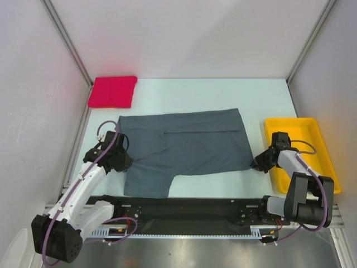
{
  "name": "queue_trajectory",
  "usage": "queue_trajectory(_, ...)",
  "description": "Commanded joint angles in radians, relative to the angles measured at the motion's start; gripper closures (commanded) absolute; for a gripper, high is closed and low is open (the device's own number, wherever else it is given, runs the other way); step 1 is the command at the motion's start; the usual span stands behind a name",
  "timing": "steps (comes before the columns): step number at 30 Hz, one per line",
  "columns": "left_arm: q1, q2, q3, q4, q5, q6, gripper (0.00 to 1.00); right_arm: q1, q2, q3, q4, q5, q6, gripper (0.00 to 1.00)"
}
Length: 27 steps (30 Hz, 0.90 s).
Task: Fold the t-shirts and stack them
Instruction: Fold the tshirt
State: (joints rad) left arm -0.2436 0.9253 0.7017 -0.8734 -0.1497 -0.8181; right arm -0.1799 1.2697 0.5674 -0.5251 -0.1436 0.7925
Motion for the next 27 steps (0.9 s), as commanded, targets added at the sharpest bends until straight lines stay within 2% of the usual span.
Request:
queue_trajectory(1,0.009,-0.026,0.030,0.007,-0.005,0.022,1.00,-0.003,-0.018,-0.017,-0.022,0.055,-0.030,0.86)
queue_trajectory(3,0.009,-0.029,0.047,0.004,-0.010,0.034,1.00,-0.003,-0.024,-0.003,-0.038,0.058,-0.053,0.94)
queue_trajectory(6,0.009,-0.014,0.094,0.005,-0.033,0.071,1.00,0.016,0.003,0.057,-0.039,0.053,-0.085,0.97)
queue_trajectory(11,0.015,0.069,0.179,0.054,-0.076,0.126,1.00,0.071,0.141,0.228,-0.068,0.061,-0.165,0.98)
queue_trajectory(18,0.070,0.273,0.323,0.123,-0.044,0.180,1.00,0.077,0.318,0.432,-0.093,0.029,-0.259,0.95)
queue_trajectory(27,0.154,0.394,0.384,0.169,-0.033,0.208,1.00,0.083,0.523,0.669,-0.173,-0.109,-0.360,0.94)
